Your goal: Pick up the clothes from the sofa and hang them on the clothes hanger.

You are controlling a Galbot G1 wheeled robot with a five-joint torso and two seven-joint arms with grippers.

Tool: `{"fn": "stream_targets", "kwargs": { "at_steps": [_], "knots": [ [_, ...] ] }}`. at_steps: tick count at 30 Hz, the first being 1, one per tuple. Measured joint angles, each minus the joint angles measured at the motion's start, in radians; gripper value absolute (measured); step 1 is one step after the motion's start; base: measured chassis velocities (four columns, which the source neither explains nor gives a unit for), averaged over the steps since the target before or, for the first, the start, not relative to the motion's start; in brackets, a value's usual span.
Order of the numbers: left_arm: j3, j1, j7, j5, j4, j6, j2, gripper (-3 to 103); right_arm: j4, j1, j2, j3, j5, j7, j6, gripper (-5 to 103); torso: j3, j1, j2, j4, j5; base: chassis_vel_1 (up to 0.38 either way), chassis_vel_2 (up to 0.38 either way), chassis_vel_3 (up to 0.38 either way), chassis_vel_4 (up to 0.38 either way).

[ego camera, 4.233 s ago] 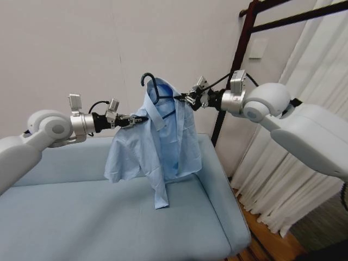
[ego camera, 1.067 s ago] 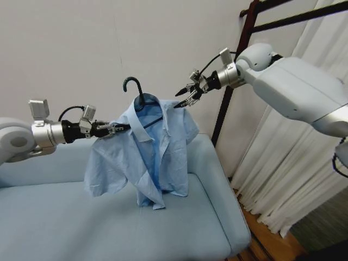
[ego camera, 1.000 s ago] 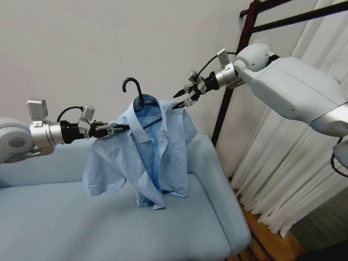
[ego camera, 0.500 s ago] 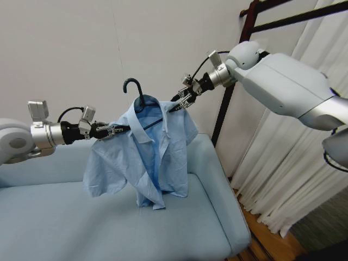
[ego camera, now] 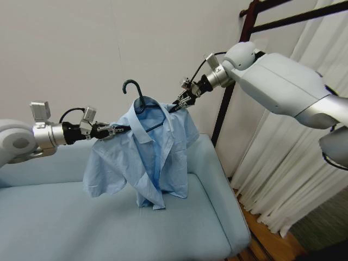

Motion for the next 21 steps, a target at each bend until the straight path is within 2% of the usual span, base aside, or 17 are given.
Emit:
{"fn": "stream_targets", "kwargs": {
  "at_steps": [18, 21],
  "knots": [
    [0.007, -0.010, 0.001, 0.019, 0.015, 0.001, -0.019, 6, 0.005, -0.022, -0.013, 0.008, 0.018, -0.006, 0.022, 14, 0.000, 0.000, 0.000, 0.0000, 0.0000, 0.000, 0.000, 0.000, 0.000],
    [0.007, -0.011, -0.002, 0.019, 0.016, -0.004, -0.018, 21, 0.012, -0.028, -0.015, 0.018, 0.022, -0.007, 0.022, 12, 0.000, 0.000, 0.000, -0.0001, 0.0000, 0.000, 0.000, 0.000, 0.000]
  ]
}}
